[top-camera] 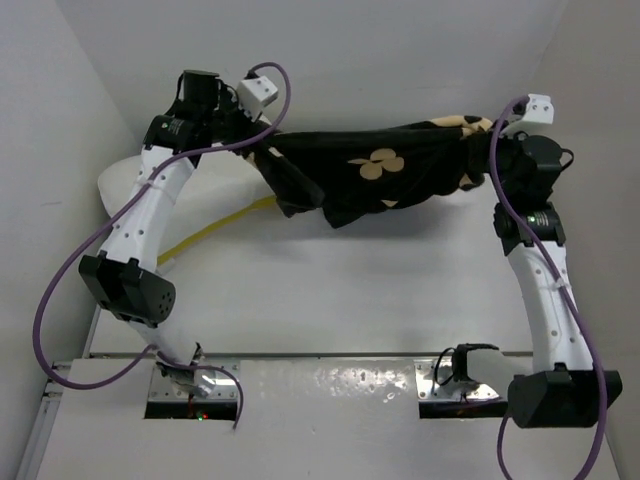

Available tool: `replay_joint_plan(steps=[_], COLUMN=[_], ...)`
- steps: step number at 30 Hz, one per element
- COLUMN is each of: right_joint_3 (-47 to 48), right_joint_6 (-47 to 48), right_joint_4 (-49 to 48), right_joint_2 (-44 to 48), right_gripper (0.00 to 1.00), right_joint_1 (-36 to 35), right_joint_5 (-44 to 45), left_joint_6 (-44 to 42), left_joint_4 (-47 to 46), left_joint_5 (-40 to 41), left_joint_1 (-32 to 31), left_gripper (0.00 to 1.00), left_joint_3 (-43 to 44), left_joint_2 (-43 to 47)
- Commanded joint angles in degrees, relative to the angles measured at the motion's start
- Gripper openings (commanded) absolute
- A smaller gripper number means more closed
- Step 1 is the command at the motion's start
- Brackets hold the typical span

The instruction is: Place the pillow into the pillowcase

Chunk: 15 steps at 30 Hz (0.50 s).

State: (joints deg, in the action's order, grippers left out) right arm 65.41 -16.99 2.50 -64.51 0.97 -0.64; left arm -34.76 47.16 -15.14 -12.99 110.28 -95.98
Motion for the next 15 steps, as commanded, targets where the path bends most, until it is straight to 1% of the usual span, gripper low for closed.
replay_joint_plan(steps=[1, 2, 3, 4, 5, 6, 7, 8, 9, 10, 11, 13, 14, 15], right_joint_3=[1.0, 0.8, 0.4, -0.6, -1.4, -3.5, -4.4, -5.5, -6.2, -6.3, -5.0, -2.7, -0.2, 0.8], right_joint_6=[6.4, 6.9, 7.2, 8.1, 8.7, 9.9, 9.7, 9.2, 8.6, 8.2, 7.8, 7.0, 6.9, 7.1], right_joint_4=[3.7, 5.2, 6.1, 7.2, 8.5, 8.7, 8.6, 7.2, 6.6, 5.0, 4.5, 4.4, 4.8, 5.4], right_joint_2=[3.2, 3.5, 3.8, 4.1, 4.4, 4.7, 5.2, 6.3, 6.9, 7.6, 9.0, 10.1, 11.3, 11.7], right_gripper=[0.0, 0.0, 0.0, 0.0, 0.0, 0.0, 0.0, 0.0, 0.0, 0.0, 0.0, 0.0, 0.0, 0.0], right_joint_1=[2.5, 2.5, 1.9, 1.3, -0.4, -2.2, -3.6, -5.9, -6.7, -7.6, -9.4, -10.0, -10.0, -10.0], right_joint_5=[1.5, -1.0, -3.6, -9.3, -12.4, -14.9, -16.9, -20.1, -22.1, -23.7, -25.2, -24.9, -25.1, -25.0], left_joint_6=[-1.0, -0.4, 0.6, 1.2, 1.5, 1.5, 1.5, 1.4, 1.5, 2.0, 4.0, 5.3, 5.5, 5.2], left_joint_4=[-0.5, -1.8, -5.0, -7.1, -8.9, -12.4, -14.6, -18.8, -20.9, -23.3, -28.7, -33.8, -37.7, -39.3], left_joint_5=[9.5, 10.7, 12.0, 14.8, 17.7, 20.6, 22.2, 23.9, 26.7, 27.7, 30.0, 30.1, 29.2, 28.9], left_joint_1=[3.8, 3.9, 3.8, 3.5, 3.3, 2.6, 2.2, 1.6, 0.6, 0.3, -0.3, -0.3, -0.5, -0.6], left_gripper=[0.0, 0.0, 0.0, 0.0, 0.0, 0.0, 0.0, 0.0, 0.0, 0.0, 0.0, 0.0, 0.0, 0.0], left_joint_3=[0.2, 1.0, 1.9, 4.9, 7.3, 12.7, 15.5, 18.5, 23.9, 26.2, 28.4, 27.5, 25.6, 24.9], left_joint_2=[3.2, 2.3, 1.6, 0.5, -2.6, -4.5, -6.7, -10.9, -12.9, -16.0, -16.8, -16.3, -15.6, -15.1])
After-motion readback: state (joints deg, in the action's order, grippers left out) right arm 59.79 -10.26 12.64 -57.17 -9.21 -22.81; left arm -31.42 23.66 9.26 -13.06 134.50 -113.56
